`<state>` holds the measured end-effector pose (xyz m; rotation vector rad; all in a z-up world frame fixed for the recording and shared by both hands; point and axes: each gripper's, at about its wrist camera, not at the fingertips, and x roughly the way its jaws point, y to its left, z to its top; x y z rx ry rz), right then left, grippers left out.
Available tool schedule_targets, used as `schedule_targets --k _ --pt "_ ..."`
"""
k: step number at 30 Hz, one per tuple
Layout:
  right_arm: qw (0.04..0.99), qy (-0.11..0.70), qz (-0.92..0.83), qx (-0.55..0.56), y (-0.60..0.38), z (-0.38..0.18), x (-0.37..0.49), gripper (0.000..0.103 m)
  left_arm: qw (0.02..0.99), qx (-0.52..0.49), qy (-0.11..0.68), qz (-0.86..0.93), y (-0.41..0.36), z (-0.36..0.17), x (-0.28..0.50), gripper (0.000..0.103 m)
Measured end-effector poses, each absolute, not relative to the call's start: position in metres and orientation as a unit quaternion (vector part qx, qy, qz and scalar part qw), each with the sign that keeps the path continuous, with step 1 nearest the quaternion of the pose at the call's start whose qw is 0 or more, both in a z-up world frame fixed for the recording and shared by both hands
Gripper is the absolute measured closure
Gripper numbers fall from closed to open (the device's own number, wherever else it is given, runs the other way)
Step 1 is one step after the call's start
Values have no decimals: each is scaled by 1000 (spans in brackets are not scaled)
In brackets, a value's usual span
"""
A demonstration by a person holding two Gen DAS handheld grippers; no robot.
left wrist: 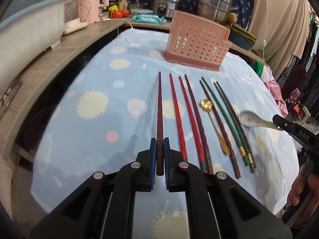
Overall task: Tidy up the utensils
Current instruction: 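Lift the chopstick and spoon and carry both over the pink caddy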
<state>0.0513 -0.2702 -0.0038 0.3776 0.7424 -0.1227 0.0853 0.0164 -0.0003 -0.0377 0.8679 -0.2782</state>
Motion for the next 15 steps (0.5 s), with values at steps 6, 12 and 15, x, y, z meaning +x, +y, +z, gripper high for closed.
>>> schedule_targets --k 6,12,15 --pt "926 333 -51 170 -276 31 55 98 914 -40 379 -143 27 47 103 96" --pt "941 302 -41 146 -283 68 77 102 935 -39 321 -148 25 108 136 96" --pt "948 290 -48 123 -286 81 90 102 942 -40 296 -153 23 132 148 96"
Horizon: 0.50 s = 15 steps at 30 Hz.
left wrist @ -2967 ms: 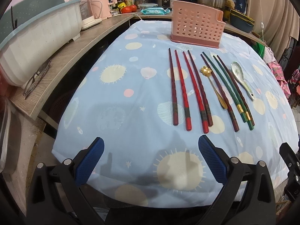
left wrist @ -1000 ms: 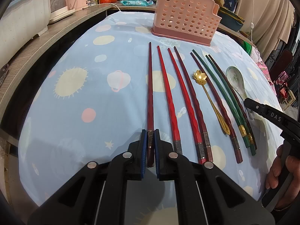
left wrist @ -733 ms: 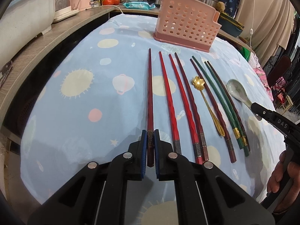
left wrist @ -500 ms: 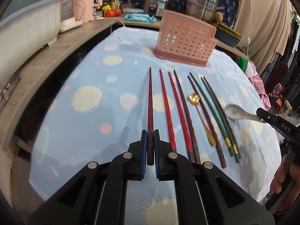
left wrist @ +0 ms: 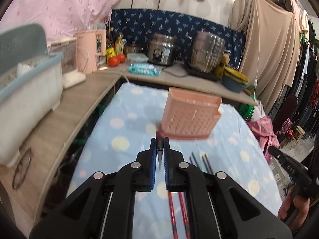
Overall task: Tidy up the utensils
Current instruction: 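Lift the chopstick and spoon and carry both over the pink caddy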
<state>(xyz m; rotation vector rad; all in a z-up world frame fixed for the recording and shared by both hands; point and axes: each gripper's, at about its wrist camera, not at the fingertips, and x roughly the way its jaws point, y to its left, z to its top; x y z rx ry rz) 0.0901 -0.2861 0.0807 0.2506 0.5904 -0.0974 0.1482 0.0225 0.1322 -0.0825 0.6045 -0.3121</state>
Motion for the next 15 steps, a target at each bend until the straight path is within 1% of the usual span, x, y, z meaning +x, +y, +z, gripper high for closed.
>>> schedule_targets --k 2,6,9,12,14,15 --pt "945 294 -51 132 -294 79 95 102 947 -32 286 -143 20 138 151 96" --pt "937 311 -69 142 -307 62 81 102 941 -42 298 -155 19 135 151 96" --pt "918 351 -76 170 -317 31 66 90 947 -30 286 -144 17 127 137 96" --pt "900 382 -78 195 -321 1 52 87 944 -41 291 -149 19 122 129 96" --pt "892 393 -72 211 -322 -13 45 82 942 -45 295 -151 20 120 124 96" --pt "890 396 -69 214 -322 -17 43 76 942 -46 297 -151 20 118 123 96"
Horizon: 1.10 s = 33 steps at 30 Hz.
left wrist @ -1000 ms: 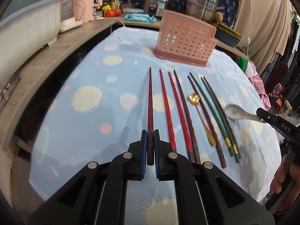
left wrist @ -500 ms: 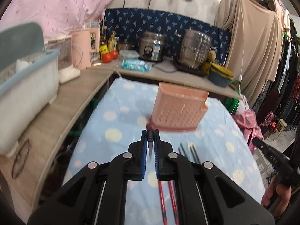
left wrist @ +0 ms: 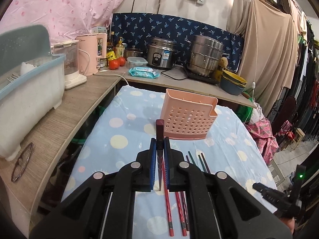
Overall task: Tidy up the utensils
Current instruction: 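Lift the chopstick and spoon and carry both over the pink caddy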
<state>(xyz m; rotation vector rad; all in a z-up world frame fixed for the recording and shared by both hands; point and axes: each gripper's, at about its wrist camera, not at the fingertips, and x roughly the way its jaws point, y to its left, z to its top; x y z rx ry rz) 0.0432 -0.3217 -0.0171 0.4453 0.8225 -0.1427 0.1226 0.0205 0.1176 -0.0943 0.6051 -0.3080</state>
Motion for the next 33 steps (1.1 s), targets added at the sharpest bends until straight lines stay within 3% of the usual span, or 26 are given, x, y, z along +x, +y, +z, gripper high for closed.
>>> schedule_targets --k 4,11,15,33 --pt "891 401 -58 206 -316 -25 43 65 941 -47 299 -150 20 115 119 96" --pt "886 418 -41 195 -314 -43 58 65 941 -43 299 -152 20 111 114 96" --pt "885 422 -36 193 -314 -46 61 90 941 -43 299 -151 20 110 112 96" --pt "924 350 -25 152 -300 31 64 96 941 -42 292 -164 18 125 117 96"
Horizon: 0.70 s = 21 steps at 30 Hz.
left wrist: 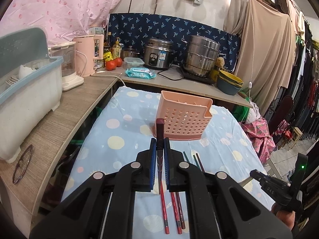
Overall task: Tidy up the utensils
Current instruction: 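Lift the chopstick and spoon and carry both over the pink caddy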
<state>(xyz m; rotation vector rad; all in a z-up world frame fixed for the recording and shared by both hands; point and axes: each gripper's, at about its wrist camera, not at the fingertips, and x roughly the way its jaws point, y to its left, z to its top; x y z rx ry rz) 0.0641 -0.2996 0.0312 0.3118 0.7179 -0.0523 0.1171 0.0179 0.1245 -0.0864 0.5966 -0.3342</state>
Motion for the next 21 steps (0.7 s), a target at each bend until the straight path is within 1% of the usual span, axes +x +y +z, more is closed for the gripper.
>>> schedule_targets --k 6,15,21 --pt "936 323 -8 136 -292 66 90 96 947 -32 268 -175 12 151 130 96" --pt "957 266 -11 120 -298 132 153 96 963 -28 191 -186 -7 225 175 96" --pt "956 256 -12 144 -311 147 208 96 973 -36 134 -184 -27 256 213 96"
